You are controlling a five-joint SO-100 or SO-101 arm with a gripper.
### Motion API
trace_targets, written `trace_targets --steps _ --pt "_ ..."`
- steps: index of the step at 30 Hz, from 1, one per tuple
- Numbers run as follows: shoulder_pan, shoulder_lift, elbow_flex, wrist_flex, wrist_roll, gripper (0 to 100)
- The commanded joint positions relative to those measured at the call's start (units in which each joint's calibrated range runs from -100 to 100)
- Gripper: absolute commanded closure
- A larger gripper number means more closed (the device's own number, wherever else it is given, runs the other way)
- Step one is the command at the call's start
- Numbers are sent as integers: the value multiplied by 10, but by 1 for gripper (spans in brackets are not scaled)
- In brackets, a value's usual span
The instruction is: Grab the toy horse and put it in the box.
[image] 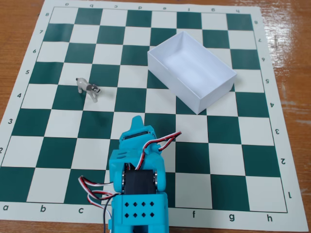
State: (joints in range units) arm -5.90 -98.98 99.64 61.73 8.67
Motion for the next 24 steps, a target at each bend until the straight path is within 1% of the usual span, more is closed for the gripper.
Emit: trace_targets --steps 1,17,21,24 --pt "2 -5 4 3 2 73" --pt "1 -5 4 3 2 73" --pt "-30 -5 4 4 2 73" --pt "-32 -5 4 4 2 73"
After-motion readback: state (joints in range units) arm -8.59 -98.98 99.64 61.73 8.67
